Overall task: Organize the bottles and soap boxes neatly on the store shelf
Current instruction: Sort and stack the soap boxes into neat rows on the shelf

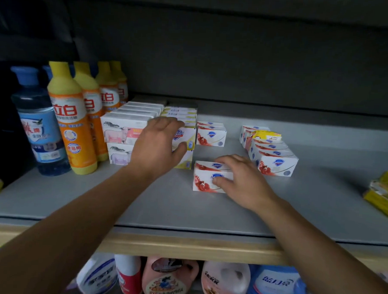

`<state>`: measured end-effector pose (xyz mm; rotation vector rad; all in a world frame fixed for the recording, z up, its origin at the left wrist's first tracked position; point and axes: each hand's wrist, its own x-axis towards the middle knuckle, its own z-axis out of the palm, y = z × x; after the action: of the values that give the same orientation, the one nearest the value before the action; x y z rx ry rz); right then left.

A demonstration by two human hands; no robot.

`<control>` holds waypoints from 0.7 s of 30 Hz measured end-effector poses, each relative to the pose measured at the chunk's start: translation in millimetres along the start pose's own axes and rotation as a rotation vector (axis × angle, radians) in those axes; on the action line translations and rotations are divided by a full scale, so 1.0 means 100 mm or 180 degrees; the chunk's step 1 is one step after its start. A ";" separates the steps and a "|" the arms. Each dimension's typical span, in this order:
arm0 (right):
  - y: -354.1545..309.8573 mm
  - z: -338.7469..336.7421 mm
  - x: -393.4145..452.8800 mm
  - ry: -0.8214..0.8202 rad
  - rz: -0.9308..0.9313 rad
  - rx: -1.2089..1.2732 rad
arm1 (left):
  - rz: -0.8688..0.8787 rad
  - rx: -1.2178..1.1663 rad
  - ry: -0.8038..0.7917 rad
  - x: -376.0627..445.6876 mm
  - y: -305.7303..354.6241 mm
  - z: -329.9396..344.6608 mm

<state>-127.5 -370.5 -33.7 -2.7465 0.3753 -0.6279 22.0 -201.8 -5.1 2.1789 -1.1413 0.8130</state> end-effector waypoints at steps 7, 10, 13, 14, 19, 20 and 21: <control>0.25 -0.08 0.23 -0.0132 -0.0025 -0.0449 | 0.0183 0.0506 -0.0072 0.05 -0.08 0.40; 0.36 -0.07 0.53 0.0121 0.0028 -0.0447 | 0.0196 0.0372 0.0221 0.05 -0.11 0.46; 0.43 0.00 0.92 0.0379 0.0081 -0.0539 | 0.0247 0.0258 0.0396 0.07 -0.13 0.48; 0.45 0.02 1.02 0.0428 0.0100 -0.0600 | 0.0270 0.0222 0.0428 0.07 -0.12 0.47; 0.51 0.32 1.42 0.0499 0.0052 -0.0781 | 0.0257 0.0169 0.0422 0.08 -0.13 0.50; 0.52 0.38 1.46 0.0508 0.0012 -0.0841 | 0.0249 0.0152 0.0435 0.09 -0.13 0.50; 0.53 0.43 1.49 0.0517 0.0009 -0.0913 | 0.0242 0.0124 0.0455 0.09 -0.13 0.51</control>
<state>11.8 -456.5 -32.9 -2.9712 0.5446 -0.8601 50.5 -235.1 -35.3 2.0820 -1.1507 1.0146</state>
